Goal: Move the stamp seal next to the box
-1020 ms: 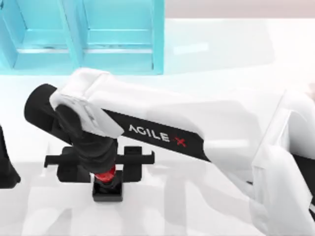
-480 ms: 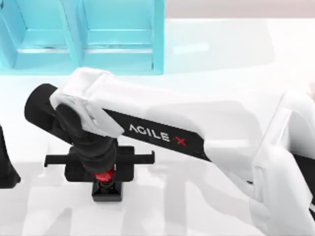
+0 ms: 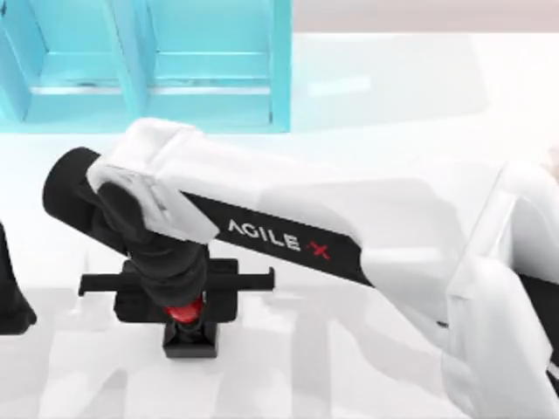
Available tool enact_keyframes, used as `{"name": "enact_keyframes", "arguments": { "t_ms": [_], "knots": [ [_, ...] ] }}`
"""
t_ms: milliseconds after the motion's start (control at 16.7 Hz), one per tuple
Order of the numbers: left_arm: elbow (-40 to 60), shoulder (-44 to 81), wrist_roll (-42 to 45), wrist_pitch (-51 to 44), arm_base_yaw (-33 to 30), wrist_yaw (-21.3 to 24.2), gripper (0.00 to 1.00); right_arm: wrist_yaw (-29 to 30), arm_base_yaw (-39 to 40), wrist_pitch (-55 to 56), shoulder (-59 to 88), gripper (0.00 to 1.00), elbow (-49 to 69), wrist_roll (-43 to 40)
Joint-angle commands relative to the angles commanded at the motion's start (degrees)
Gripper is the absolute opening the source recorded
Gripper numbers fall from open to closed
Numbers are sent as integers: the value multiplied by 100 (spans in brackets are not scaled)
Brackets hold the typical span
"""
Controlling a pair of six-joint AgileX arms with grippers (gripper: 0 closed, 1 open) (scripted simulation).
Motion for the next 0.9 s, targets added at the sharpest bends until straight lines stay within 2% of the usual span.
{"name": "enact_keyframes", "arguments": {
  "t_ms": [480,900],
  "knots": [
    [0,0,0,0,0,0,100,2,-12,-1133,108,0,1271,-9],
    [0,0,0,0,0,0,100,-28,-71,-1134,-75,0,1114,-192]
  ]
}}
